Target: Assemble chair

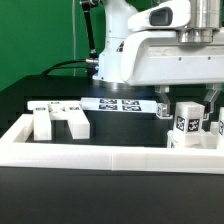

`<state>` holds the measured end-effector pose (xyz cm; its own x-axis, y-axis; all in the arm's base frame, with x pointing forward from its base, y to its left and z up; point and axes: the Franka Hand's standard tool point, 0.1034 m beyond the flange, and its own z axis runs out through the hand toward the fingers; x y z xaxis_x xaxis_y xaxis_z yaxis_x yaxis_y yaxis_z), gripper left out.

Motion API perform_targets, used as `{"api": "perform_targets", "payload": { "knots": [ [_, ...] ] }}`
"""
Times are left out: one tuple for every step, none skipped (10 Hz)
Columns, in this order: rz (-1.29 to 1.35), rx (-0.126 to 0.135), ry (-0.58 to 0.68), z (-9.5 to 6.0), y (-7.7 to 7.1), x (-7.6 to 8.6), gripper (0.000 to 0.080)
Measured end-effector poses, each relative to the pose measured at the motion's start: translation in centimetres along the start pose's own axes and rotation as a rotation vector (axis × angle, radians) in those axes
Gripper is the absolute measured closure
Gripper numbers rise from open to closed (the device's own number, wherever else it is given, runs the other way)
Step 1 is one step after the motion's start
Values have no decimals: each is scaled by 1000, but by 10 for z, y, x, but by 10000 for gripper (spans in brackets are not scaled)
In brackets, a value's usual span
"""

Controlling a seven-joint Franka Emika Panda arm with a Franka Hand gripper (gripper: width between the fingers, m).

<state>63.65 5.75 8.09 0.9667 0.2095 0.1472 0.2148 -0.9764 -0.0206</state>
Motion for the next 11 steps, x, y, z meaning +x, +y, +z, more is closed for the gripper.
{"api": "perform_targets", "payload": {
  "knots": [
    [8,1,0,0,0,0,362],
    [22,1,-1,0,0,0,510],
    [22,1,-1,0,0,0,510],
    [97,3,-1,0,-1,0,510],
    [152,3,-1,1,-1,0,510],
    [263,5,-1,1,0,-1,510],
    [413,5,0,1,0,-1,510],
    [496,2,1,1,0,-1,509],
    [568,3,1,1,1,-2,509],
    [696,4,1,1,1,-2,509],
    [788,2,3,1,1,-2,509]
  ]
}}
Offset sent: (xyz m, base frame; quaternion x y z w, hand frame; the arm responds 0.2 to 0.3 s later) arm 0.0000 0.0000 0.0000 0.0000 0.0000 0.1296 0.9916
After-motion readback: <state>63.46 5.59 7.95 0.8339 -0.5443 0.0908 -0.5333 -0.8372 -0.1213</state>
